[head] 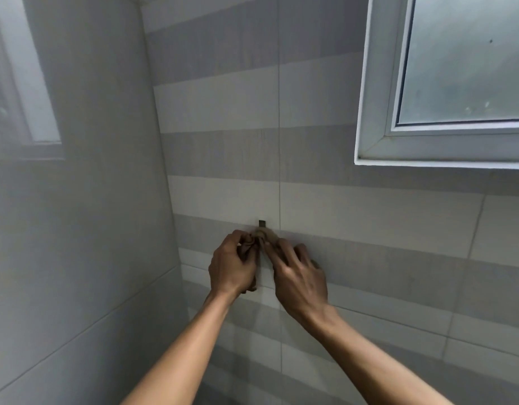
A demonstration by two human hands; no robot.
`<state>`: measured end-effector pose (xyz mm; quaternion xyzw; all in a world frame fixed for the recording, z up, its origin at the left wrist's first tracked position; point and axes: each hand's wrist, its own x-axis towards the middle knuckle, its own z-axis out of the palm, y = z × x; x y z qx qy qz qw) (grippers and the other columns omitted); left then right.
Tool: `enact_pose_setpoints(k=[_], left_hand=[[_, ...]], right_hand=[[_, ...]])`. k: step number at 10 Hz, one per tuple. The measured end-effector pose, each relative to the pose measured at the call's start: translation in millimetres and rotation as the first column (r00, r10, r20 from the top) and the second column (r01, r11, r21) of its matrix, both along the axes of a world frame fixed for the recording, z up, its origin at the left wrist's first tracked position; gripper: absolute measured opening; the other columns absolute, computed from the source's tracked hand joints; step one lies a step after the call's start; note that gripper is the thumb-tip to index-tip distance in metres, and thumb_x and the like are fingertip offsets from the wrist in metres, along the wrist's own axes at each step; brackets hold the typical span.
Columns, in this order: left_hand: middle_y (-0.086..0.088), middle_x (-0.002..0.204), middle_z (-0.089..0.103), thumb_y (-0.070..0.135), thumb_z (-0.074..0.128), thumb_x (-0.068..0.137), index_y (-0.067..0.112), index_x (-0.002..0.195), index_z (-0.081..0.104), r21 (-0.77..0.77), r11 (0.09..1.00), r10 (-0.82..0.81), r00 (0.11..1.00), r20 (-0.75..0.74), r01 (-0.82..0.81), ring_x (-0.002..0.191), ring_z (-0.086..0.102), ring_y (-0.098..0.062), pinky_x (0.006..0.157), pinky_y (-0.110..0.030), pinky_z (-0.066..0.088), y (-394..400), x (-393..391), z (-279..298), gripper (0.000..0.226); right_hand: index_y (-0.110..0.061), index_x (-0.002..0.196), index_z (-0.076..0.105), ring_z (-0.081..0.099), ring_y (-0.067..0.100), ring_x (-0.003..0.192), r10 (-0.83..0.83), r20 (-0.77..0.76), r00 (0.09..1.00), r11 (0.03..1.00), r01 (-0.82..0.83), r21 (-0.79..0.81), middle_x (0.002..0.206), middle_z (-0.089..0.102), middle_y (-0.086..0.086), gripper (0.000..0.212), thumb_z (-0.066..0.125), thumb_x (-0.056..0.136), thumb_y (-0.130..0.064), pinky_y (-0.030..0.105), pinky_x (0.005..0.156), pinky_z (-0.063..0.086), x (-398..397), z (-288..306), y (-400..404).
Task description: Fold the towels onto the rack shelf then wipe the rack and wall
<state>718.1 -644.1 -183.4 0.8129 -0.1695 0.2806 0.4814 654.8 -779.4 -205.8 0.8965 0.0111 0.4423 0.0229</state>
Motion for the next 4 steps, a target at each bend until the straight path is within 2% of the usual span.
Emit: enact_pose_setpoints(k=[1,2,3,4], left_hand=[[0.012,0.106,0.071,0.039,0.068,0.087,0.032,0.1,0.061,0.037,0.999,0.02,0.999,-0.04,-0.019,0.1,0.067,-0.019,0.076,-0.035,0.052,4.9,-8.4,3.1,0.016],[0.006,0.117,0.067,0.046,0.069,0.086,0.03,0.108,0.054,0.092,0.995,0.05,0.997,-0.055,-0.045,0.105,0.065,-0.023,0.076,-0.033,0.049,8.2,-19.0,8.7,0.03],[-0.001,0.126,0.061,0.039,0.072,0.084,0.022,0.121,0.05,0.108,0.994,0.012,0.996,-0.087,-0.002,0.116,0.058,-0.024,0.083,-0.03,0.044,15.5,-29.7,10.9,0.046],[-0.003,0.132,0.057,0.031,0.074,0.084,0.017,0.127,0.048,0.114,0.993,-0.013,0.997,-0.078,0.022,0.123,0.055,-0.025,0.089,-0.028,0.044,26.4,-41.8,10.4,0.052]], right_hand=[[-0.021,0.137,0.056,0.057,0.028,0.101,-0.003,-0.068,0.998,0.999,0.006,0.046,0.13,0.057,0.001,0.072,0.077,0.069,-0.011,0.038,0.057,0.056,-9.6,-1.0,2.9],[-0.025,0.137,0.054,0.054,0.028,0.109,-0.01,-0.115,0.993,0.996,0.02,0.087,0.136,0.053,0.002,0.068,0.075,0.073,-0.022,0.041,0.063,0.057,-19.3,-0.6,4.9],[-0.03,0.145,0.047,0.05,0.028,0.117,-0.017,-0.158,0.987,0.991,0.037,0.127,0.141,0.049,0.003,0.07,0.072,0.08,-0.029,0.042,0.069,0.059,-33.0,1.0,8.7],[-0.029,0.143,0.047,0.052,0.03,0.119,-0.011,-0.17,0.985,0.983,0.042,0.179,0.142,0.048,0.005,0.068,0.072,0.08,-0.03,0.043,0.069,0.06,-50.1,0.0,13.0]])
